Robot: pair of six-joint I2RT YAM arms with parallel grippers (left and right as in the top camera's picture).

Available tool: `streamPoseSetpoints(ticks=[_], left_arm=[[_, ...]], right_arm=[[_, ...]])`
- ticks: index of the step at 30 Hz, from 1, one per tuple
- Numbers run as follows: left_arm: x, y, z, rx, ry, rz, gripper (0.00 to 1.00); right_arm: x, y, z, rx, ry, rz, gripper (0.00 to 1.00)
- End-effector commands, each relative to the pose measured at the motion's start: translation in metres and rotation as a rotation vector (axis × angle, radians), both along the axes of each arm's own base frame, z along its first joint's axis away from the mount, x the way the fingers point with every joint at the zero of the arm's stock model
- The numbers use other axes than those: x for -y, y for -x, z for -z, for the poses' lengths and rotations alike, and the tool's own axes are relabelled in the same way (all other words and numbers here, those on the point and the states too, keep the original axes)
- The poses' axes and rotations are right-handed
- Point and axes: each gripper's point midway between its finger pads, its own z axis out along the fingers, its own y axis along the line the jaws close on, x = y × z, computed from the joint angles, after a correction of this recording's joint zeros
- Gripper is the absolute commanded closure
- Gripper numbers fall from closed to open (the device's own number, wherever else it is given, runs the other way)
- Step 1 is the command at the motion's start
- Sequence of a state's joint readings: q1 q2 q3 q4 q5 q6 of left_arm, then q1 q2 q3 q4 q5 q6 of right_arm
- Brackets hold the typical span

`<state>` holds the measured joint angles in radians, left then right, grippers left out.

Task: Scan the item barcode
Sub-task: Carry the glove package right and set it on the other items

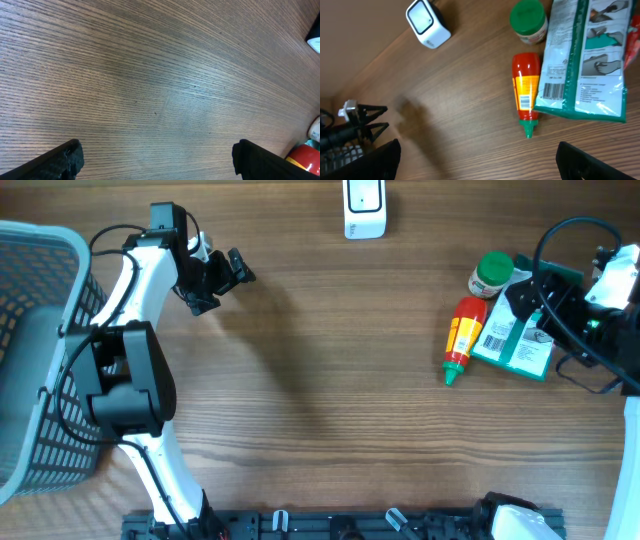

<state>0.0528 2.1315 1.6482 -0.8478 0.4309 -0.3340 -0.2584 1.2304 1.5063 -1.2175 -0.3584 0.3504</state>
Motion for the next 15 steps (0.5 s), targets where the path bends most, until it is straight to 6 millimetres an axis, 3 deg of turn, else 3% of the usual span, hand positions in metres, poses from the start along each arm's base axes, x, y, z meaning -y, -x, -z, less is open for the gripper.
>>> streamPoseSetpoints(ticks=[1, 4, 8, 10, 15], left_arm=[[0.000, 0.000, -0.006, 0.018, -0.006, 0.011, 0.00], [0.000, 0.000, -0.006, 0.018, -0.006, 0.011, 0.00], [0.000, 0.000, -0.006, 0.018, -0.006, 0.011, 0.00], [0.000, 0.000, -0.006, 0.018, -0.006, 0.011, 0.00], [0.000, 0.000, -0.006, 0.018, -0.006, 0.011, 0.00]], right_arm=[[0.011, 0.003, -0.018, 0.077, 0.105, 0.014, 0.00], [0.038, 0.020, -0.037, 0.158, 0.296, 0.110, 0.00], [0.023, 0.007, -0.048, 0.541, 0.497, 0.006, 0.00], [0.014, 0.009, -0.032, 0.713, 0.513, 0.012, 0.00], [0.003, 0.035, 0.038, 0.952, 0.514, 0.052, 0.00]])
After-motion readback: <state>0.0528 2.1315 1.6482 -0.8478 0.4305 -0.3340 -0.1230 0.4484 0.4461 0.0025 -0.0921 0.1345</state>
